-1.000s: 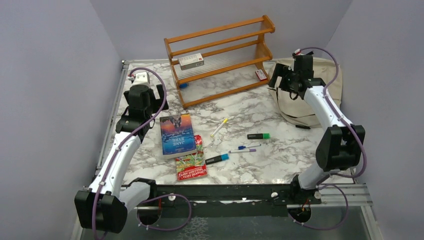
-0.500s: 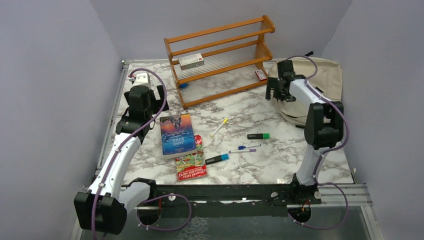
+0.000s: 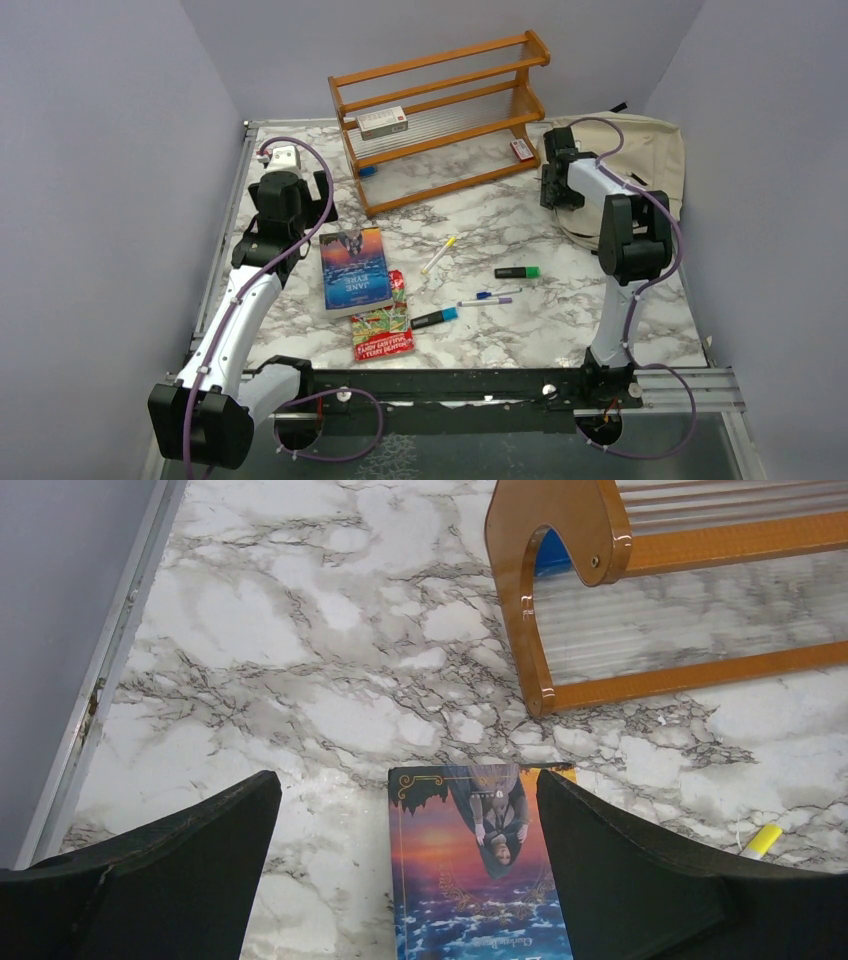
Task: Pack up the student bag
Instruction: Pick up the student bag at the center of the board.
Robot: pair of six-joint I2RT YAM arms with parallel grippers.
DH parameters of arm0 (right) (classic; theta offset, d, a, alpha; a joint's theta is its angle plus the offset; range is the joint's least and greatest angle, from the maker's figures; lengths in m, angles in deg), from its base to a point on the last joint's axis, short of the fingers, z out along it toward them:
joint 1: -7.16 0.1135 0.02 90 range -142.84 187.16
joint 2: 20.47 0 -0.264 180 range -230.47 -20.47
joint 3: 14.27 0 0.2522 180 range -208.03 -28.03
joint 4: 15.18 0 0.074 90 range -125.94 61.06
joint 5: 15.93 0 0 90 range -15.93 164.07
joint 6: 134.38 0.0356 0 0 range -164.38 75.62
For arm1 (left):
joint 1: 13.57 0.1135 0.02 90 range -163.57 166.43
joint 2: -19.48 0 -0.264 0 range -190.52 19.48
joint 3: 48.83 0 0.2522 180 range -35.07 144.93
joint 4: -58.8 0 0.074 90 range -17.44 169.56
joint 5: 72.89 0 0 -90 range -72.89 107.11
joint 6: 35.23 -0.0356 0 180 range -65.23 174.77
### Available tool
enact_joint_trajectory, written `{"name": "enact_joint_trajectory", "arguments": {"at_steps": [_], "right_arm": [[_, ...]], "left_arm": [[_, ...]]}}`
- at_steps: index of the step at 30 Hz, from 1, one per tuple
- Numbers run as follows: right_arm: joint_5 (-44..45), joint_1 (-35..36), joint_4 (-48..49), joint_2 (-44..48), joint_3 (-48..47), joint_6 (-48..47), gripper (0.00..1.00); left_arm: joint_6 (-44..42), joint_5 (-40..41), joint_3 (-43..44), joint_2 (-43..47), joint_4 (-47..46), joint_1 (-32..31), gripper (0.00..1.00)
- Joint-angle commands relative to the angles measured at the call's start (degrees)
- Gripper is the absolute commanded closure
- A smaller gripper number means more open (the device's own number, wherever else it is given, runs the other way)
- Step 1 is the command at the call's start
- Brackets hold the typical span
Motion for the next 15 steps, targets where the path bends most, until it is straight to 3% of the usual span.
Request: {"name": "enact_joint_trajectory", "arguments": {"at_steps": [1, 3, 12, 15], "right_arm": [[3.6, 0.3, 0.5, -1.4, -0.8, 0.3, 0.45], [4.0, 0.3, 0.9, -1.8, -0.6, 0.4, 0.50], [5.2, 0.2, 4.2, 5.1, 3.2, 4.4, 0.98], [7.4, -0.1, 4.9, 10.1, 4.2, 6.7, 0.99]], "left_arm": [[0.2, 0.2, -0.5, 0.5, -0.3, -0.3, 0.01], [0.1, 0.1, -0.4, 0.3, -0.2, -0.3, 0.01], [0.1, -0.4, -0.4, 0.4, -0.2, -0.3, 0.01], [0.1, -0.5, -0.4, 0.2, -0.3, -0.3, 0.01]]}}
